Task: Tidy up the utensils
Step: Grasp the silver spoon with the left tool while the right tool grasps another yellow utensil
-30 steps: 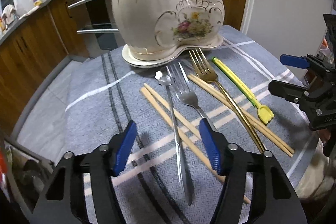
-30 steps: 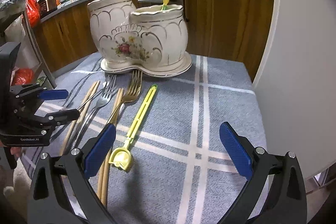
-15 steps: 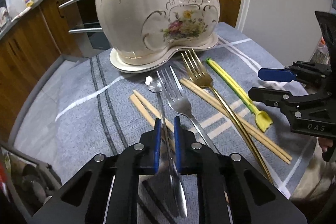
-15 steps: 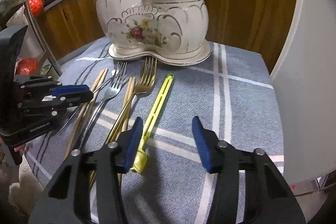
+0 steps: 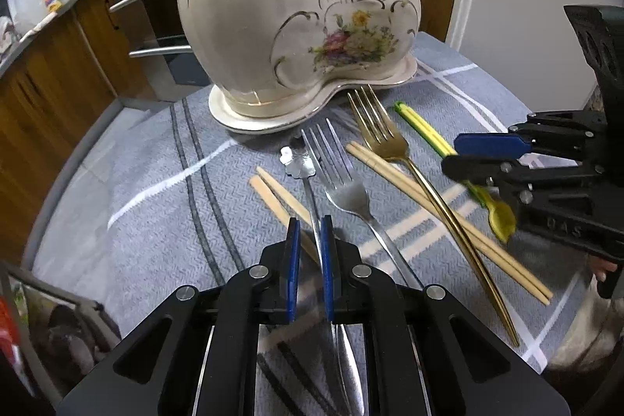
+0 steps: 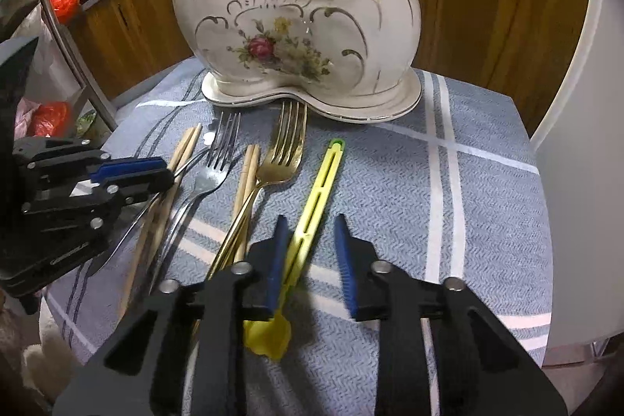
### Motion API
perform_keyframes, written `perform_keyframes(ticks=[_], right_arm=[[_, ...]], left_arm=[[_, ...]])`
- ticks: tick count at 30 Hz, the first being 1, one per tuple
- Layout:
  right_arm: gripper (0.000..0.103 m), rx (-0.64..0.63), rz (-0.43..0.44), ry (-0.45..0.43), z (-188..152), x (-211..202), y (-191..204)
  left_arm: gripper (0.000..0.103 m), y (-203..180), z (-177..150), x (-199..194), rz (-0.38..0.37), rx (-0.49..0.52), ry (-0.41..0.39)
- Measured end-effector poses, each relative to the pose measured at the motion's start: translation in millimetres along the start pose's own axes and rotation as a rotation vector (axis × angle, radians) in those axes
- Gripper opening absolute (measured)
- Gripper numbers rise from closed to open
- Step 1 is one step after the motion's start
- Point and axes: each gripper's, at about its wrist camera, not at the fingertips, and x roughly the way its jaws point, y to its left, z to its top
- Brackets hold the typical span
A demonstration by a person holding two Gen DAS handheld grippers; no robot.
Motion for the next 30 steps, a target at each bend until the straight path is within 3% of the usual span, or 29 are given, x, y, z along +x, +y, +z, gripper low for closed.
perform_keyframes(ticks=[2,11,20,24,26,30], right_arm=[[0.01,-0.007,-0.006,-0.004,-1,-1,1],[0.01,0.012,-0.028,-0.027,-12,-14,-15],[0.01,-0.047,-0.026,0.041,-14,-17,-20],[0.01,-0.09,-0.045,0.066,-13,-16,-13],[0.012,-0.093,-0.042,0.081,-10,-14,-13],[0.026,-0.102,-0.041,0.096,-5,-8,-15]], left_arm=[[0.002,0,-1,0,0.025,0.013,-0.007],[0.0,13,-20,-19,-0.014,-0.029,-0.023],[0.001,15,-23,-29,-0.055,-0.019,0.001],[0.018,4,-22,-24,-0.05,0.02,0.031],[0.02,3,-23,-22,-0.051,0.02,0.041],[0.02,2,-24,-16,-0.044,0.029,0.061]])
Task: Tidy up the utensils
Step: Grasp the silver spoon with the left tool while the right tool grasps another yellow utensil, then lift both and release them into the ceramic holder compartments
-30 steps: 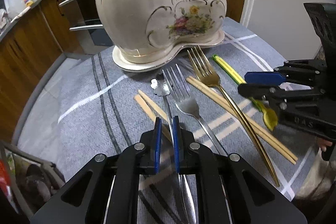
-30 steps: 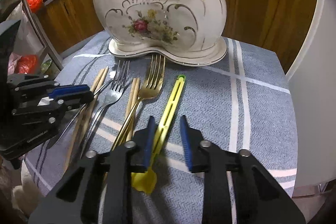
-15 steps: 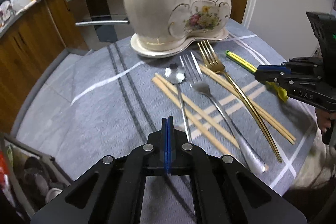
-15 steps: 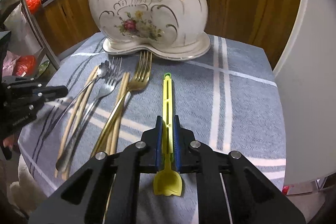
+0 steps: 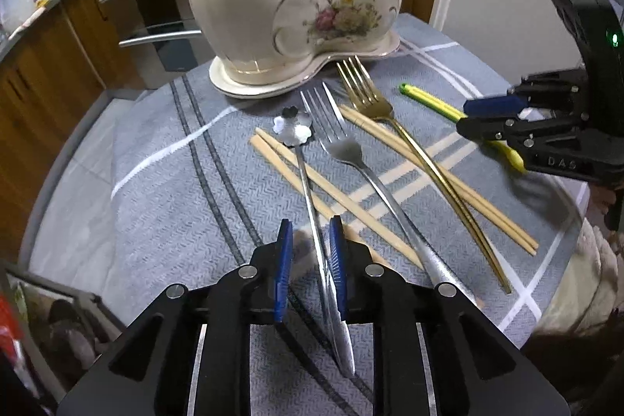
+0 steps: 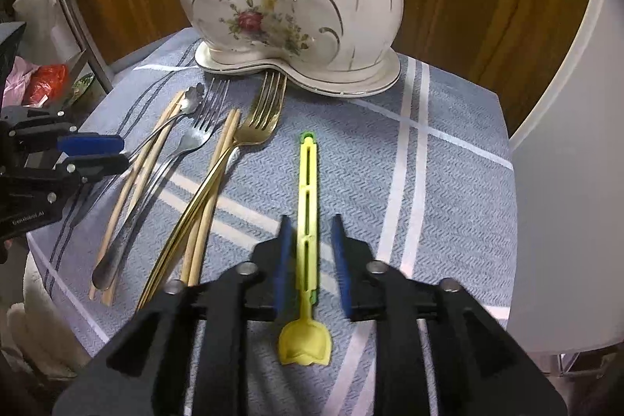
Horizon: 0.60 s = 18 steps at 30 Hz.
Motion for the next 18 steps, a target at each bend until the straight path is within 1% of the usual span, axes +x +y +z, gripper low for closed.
perform_keyframes(ticks=[5,6,7,8,9,10,14,18], right_arm=[[0.026,0.005,0.022,0.012,10,6,-5],[0.026,0.003,0.029,0.011,11,7,-5],[0.025,-0.001,0.034,0.008,12,7,-4],[0.017,-0.007,0.032,0.005,12,7,-4],[0.01,-0.003,0.036,0.004,12,7,-4],[0.01,0.004,0.038,0.001,13,7,-5],[0.01,0.009,0.03,-0.048,8,-4,-3],[0.01,0.042,0.052,-0.124,8,-21,-5]], left_arm=[[0.02,5,7,6,0.004,-0.014,0.0],[0.019,7,8,7,0.003,-0.013,-0.001],[0.016,6,9,9,0.003,-0.011,-0.002],[0.009,7,10,9,0.004,-0.005,-0.004],[0.006,8,11,10,0.006,0.001,-0.003],[0.004,9,12,10,0.0,0.003,-0.004],[0.004,15,8,8,-0.023,-0.011,-0.026],[0.004,19,3,-4,-0.034,-0.024,-0.078]])
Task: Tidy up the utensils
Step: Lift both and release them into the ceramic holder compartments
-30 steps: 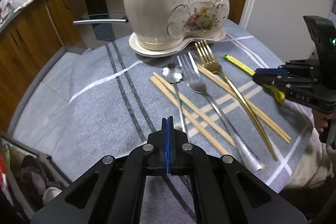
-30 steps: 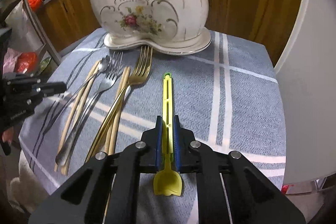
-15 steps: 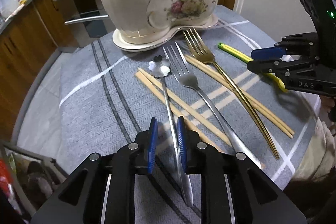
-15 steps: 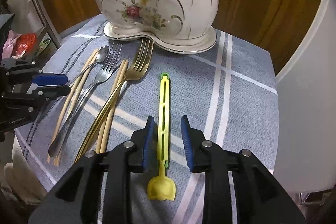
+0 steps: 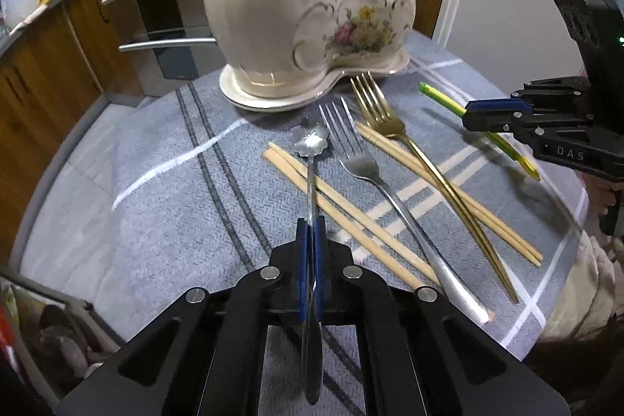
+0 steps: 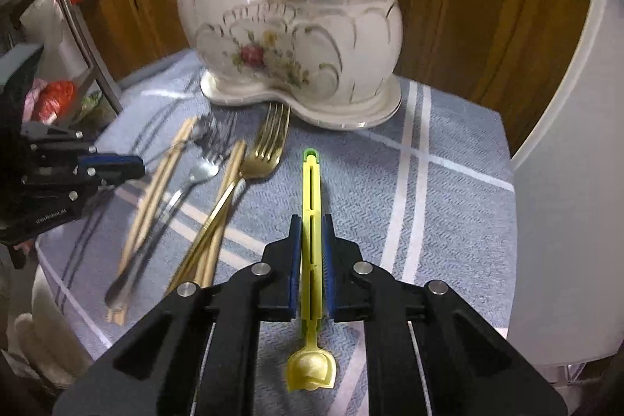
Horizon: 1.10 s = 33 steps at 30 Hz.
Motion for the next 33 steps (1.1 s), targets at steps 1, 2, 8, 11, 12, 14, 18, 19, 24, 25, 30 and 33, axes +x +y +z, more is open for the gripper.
perform_keyframes(ticks=[1,2,8,11,12,14,18,19,24,25,30,33], right_arm=[[0.01,0.008,0.009,-0.021,0,-4,-1],[0.01,0.017,0.02,-0.049,0,-10,-1],[0.01,0.017,0.035,-0.187,8,-34,4],[0.01,0.01,0.045,-0.256,19,-46,7],[0.01,0.008,0.045,-0.271,24,-48,9],[0.01,0.01,0.046,-0.321,36,-56,11],[0.01,0.043,0.057,-0.405,59,-69,5],[0.01,0.052,0.058,-0.422,64,-70,3],[0.01,0.167,0.093,-0.497,102,-66,-18],[0.01,0.183,0.099,-0.5,108,-64,-20],[0.01,0.236,0.093,-0.521,140,-42,-29],[0.01,0.28,0.116,-0.554,149,-30,-36]], left_arm=[[0.004,0,-2,-6,-0.002,0.003,-0.025],[0.004,1,-3,-12,-0.007,0.004,-0.05],[0.004,7,-7,-42,-0.032,-0.009,-0.15],[0.004,10,-3,-59,-0.044,-0.012,-0.202],[0.004,11,1,-64,-0.052,-0.014,-0.219],[0.004,13,9,-75,-0.067,-0.016,-0.256],[0.004,13,29,-95,-0.091,-0.021,-0.337],[0.004,16,38,-100,-0.095,-0.028,-0.365],[0.004,25,83,-109,-0.123,-0.056,-0.478],[0.004,26,93,-109,-0.134,-0.058,-0.502],[0.004,32,139,-95,-0.124,-0.097,-0.562],[0.004,41,157,-82,-0.134,-0.15,-0.612]])
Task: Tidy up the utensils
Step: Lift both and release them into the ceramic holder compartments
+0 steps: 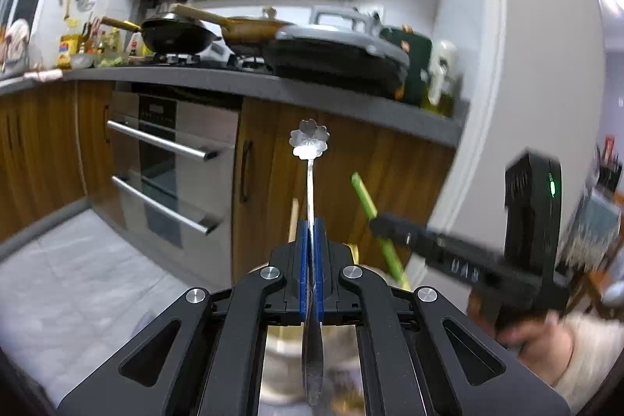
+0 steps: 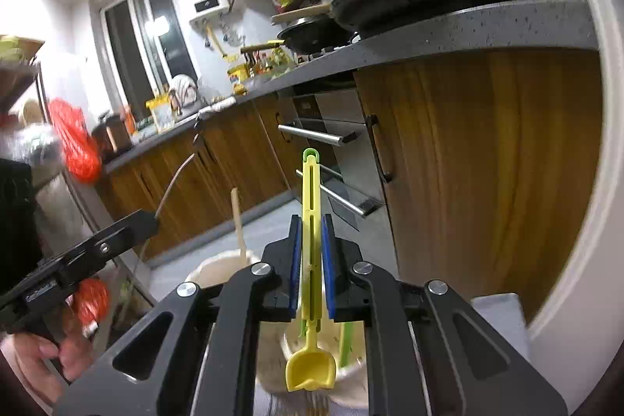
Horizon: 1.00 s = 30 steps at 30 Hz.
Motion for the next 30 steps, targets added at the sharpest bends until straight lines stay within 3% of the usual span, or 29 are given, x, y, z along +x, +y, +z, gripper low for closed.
perform_keyframes(ticks=[5,13,30], right_arm=[[0.01,0.002,-0.05,-0.085,-6,10,-6],[0.01,-0.117,-0.156,-0.139,-28,23,-3],[0.01,-0.098,-0.085,-0.075,-53,-10,-3]], left_arm=[[0.004,15,2,32,0.062,-0.079,-0.08],[0.004,14,-24,36,0.141,-0.037,-0.207],[0.002,13,-60,-4,0.117,0.058,-0.077]])
